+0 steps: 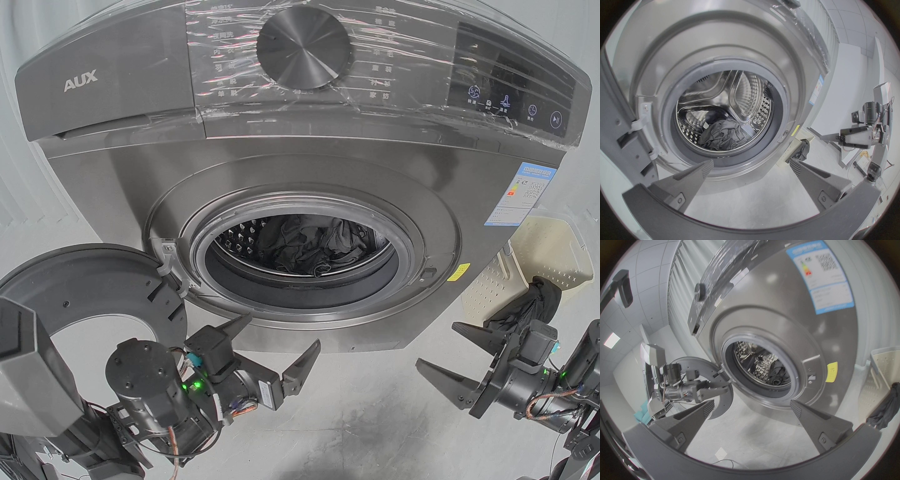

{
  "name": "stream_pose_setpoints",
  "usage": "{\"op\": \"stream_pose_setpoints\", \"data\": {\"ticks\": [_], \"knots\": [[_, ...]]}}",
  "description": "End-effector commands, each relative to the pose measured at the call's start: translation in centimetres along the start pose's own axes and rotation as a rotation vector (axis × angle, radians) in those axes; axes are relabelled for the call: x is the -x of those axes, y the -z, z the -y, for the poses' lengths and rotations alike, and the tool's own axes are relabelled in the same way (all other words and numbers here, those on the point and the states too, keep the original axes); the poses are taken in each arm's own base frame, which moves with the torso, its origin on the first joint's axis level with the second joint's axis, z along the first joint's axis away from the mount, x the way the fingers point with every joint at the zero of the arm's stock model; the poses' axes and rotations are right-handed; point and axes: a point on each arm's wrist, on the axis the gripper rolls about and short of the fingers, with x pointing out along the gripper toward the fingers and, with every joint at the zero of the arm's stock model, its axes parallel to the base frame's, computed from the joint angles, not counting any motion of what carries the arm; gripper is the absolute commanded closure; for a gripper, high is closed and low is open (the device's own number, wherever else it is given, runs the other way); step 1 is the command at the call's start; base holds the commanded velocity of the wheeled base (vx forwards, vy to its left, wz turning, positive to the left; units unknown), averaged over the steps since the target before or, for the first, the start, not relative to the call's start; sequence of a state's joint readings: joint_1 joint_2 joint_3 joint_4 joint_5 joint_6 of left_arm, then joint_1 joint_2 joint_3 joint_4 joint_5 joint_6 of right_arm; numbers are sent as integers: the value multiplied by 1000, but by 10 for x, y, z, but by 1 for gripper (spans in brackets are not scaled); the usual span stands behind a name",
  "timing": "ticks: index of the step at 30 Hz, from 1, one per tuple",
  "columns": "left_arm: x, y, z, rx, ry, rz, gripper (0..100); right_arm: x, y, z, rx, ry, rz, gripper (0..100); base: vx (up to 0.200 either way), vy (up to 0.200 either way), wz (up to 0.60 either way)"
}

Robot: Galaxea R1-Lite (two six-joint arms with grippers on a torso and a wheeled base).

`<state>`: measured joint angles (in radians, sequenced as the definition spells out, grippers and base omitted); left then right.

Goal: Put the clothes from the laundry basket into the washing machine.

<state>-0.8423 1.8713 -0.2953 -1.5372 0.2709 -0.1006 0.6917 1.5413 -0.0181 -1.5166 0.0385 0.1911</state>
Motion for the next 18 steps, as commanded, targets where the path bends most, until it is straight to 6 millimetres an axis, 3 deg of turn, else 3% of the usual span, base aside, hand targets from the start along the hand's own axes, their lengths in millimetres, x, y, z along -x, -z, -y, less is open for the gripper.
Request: {"op": "stream_pose_setpoints", "data": {"ticks": [1,6,11,18], "knots": [[19,-6,-4,0,-10,12,0,19,-13,7,10,53,65,0,0,0,0],[41,-20,-14,12,-29,54,0,43,-13,10,6,110,-2,0,0,0,0],[67,-27,-25,16,-50,81,0,73,-11,10,10,176,-42,0,-200,0,0],[99,-35,-44,3,-118,124,0,104,-8,12,13,276,-37,0,0,0,0]]}}
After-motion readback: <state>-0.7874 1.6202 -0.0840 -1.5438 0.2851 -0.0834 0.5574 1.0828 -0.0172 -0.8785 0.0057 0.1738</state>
